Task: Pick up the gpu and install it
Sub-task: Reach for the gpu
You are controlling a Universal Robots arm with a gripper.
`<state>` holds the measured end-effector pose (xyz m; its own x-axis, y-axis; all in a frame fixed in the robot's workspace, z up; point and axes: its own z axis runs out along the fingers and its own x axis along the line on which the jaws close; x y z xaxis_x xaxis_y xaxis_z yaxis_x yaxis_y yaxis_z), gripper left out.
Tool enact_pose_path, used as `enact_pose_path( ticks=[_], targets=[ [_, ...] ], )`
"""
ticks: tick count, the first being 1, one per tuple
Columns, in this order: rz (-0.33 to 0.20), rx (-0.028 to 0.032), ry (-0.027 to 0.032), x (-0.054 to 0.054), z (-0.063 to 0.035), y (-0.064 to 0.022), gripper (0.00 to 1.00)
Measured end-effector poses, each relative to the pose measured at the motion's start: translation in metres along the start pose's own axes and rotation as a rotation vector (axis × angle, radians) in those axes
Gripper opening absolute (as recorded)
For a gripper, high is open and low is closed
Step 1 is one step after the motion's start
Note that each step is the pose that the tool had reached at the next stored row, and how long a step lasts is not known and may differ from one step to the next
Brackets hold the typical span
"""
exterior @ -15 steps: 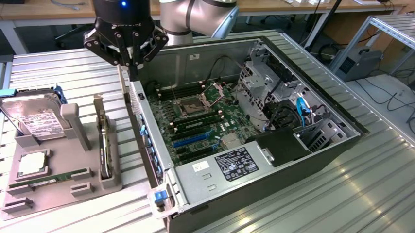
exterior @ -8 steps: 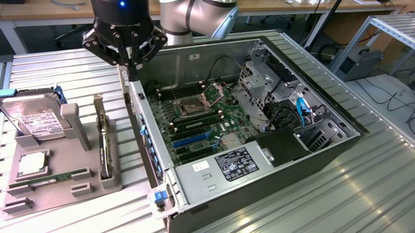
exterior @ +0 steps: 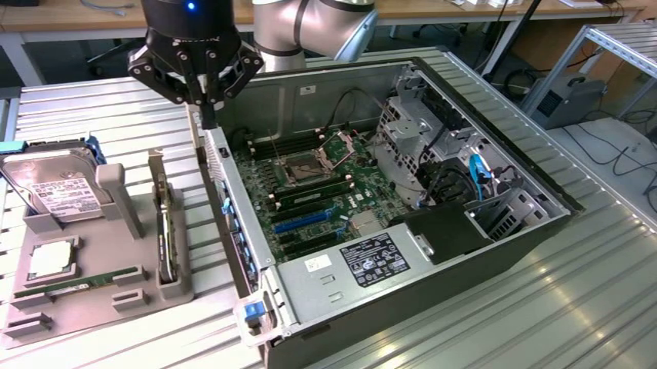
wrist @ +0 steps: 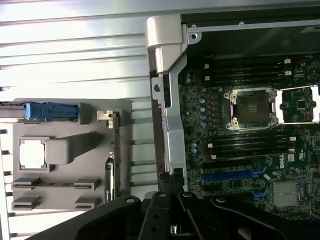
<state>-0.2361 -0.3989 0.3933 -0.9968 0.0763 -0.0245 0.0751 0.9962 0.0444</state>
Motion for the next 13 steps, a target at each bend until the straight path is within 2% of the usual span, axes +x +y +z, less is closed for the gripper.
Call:
enact_pose_path(
  ticks=[13],
  targets=[
    [0.000,0.0000,0.0000,0.0031,-0.0001,-0.0003,0.11]
  ],
)
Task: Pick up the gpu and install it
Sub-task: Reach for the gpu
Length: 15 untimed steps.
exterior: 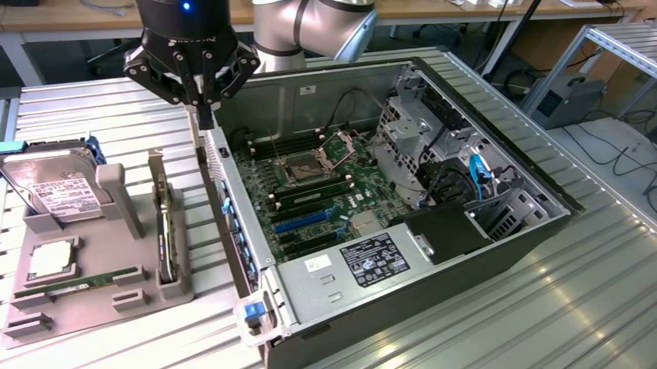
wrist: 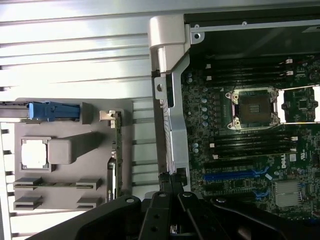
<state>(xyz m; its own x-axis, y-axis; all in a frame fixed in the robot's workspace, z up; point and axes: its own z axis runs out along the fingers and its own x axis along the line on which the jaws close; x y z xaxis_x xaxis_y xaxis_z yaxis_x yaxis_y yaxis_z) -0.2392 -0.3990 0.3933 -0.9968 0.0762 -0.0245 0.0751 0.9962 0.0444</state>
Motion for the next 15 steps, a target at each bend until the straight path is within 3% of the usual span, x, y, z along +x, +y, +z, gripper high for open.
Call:
enact_pose_path(
  ticks=[15],
  targets=[
    [0.000,0.0000,0.0000,0.0033,-0.0001,-0.0002,0.11]
  ],
)
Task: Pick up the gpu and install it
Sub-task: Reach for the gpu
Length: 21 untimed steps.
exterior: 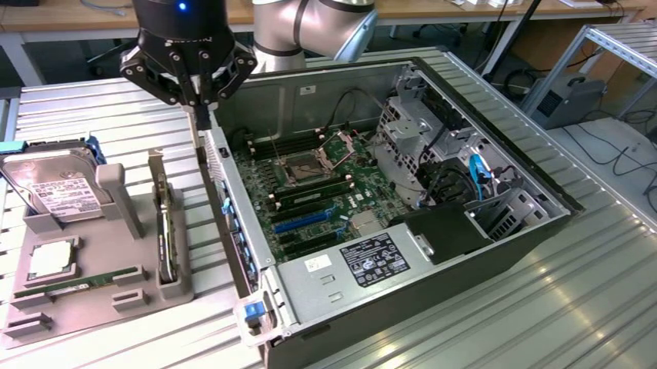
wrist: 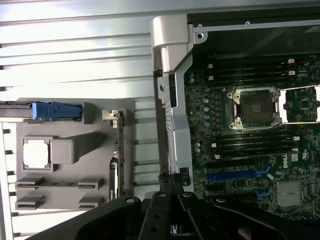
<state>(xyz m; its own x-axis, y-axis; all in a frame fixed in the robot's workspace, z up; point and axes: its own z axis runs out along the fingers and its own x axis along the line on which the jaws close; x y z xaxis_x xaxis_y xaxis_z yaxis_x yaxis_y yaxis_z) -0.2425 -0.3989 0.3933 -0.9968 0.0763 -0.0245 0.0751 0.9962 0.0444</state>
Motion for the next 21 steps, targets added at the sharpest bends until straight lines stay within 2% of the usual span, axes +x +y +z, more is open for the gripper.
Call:
enact_pose_path(
  ticks=[21],
  targets=[
    [0.000,0.0001,0.0000,0.0070,-0.0002,-0.0005,0.11]
  ],
)
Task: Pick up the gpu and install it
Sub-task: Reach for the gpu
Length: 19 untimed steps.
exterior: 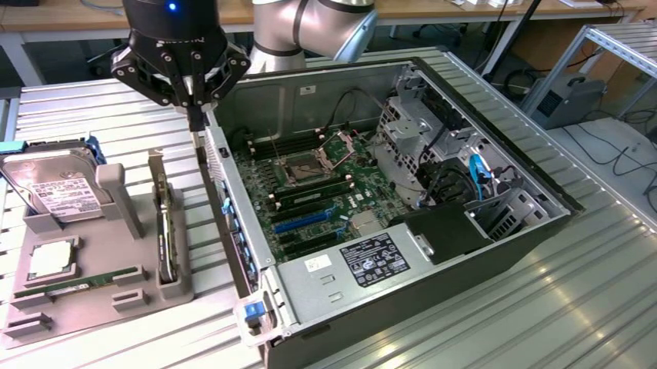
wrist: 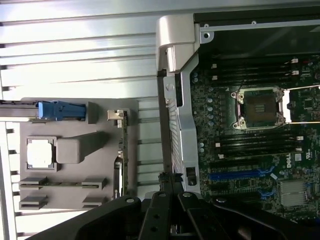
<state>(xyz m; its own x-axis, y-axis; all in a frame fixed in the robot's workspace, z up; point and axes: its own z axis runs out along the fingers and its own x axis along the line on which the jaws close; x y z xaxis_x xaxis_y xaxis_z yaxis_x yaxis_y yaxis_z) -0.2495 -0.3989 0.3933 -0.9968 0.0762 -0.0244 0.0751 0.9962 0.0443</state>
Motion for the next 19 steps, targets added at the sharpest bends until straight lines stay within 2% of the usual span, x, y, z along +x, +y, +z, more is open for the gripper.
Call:
enact_pose_path(
  ticks=[19],
  targets=[
    [0.000,0.0000,0.0000,0.0067,-0.0002,-0.0007,0.11]
  ],
)
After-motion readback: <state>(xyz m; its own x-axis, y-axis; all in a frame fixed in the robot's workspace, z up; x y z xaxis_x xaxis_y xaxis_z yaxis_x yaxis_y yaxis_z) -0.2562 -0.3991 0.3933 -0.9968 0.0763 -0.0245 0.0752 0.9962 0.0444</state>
